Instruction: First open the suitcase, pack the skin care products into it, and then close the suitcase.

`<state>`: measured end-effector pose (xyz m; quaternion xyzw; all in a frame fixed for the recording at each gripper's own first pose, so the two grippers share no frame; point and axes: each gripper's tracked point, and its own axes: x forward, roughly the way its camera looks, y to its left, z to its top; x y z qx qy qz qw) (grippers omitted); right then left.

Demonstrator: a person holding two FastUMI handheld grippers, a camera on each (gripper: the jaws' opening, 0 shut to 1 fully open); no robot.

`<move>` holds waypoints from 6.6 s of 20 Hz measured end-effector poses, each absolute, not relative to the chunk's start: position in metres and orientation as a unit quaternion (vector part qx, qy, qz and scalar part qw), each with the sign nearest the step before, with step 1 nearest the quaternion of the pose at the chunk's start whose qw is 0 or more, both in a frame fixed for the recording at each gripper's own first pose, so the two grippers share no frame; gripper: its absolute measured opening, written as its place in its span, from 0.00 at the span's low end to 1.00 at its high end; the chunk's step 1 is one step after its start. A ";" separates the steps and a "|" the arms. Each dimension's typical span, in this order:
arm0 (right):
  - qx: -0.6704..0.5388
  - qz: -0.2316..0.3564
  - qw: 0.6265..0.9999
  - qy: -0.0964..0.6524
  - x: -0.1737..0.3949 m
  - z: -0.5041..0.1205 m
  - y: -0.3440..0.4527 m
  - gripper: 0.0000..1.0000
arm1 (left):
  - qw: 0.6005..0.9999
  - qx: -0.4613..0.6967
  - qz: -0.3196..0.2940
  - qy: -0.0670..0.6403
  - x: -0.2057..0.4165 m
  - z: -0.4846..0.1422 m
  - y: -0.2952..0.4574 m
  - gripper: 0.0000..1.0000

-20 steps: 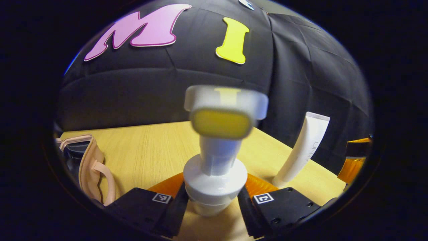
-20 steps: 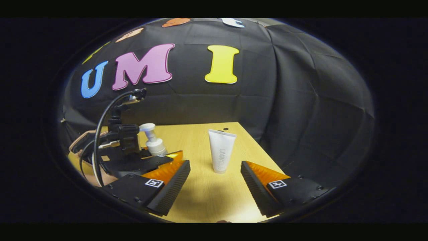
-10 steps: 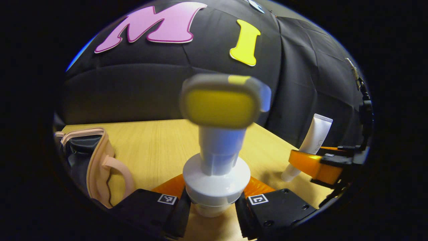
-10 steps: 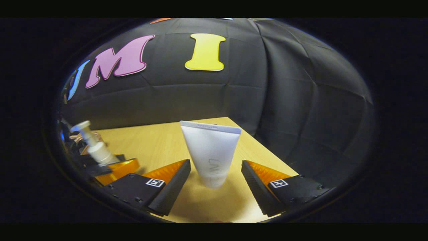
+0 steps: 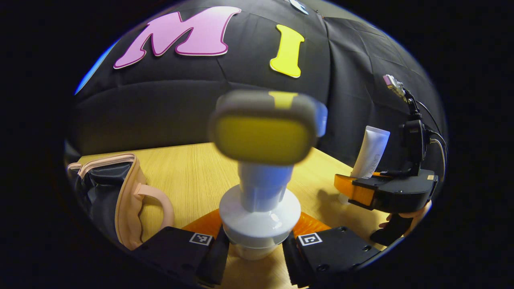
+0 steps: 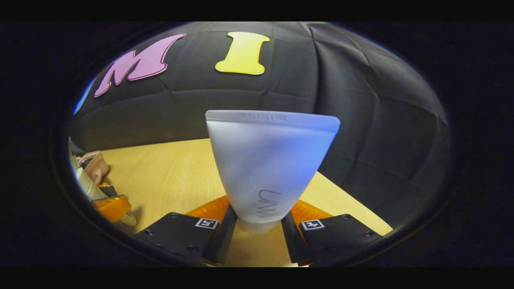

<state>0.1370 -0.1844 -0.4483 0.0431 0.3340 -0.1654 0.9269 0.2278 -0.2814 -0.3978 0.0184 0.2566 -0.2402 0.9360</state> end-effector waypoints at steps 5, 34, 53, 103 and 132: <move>0.032 -0.136 0.934 0.328 0.131 -0.429 -0.168 0.48 | 0.938 0.001 -0.227 0.261 0.219 -0.380 -0.259 0.62; 0.048 0.116 0.950 0.287 0.146 -0.258 0.123 0.47 | 0.826 0.068 -0.013 0.559 0.224 -0.412 0.054 0.62; 0.045 0.195 0.897 0.393 0.162 -0.320 0.242 0.47 | 0.938 -0.042 0.093 0.331 0.119 -0.233 0.111 0.96; 0.019 0.079 0.868 0.490 0.025 -0.299 0.139 0.89 | 0.876 -0.193 0.113 0.427 0.247 -0.406 0.441 0.30; 0.048 0.115 0.890 0.439 0.099 -0.283 0.044 0.89 | 0.949 -0.199 -0.122 0.212 0.262 -0.119 -0.047 0.09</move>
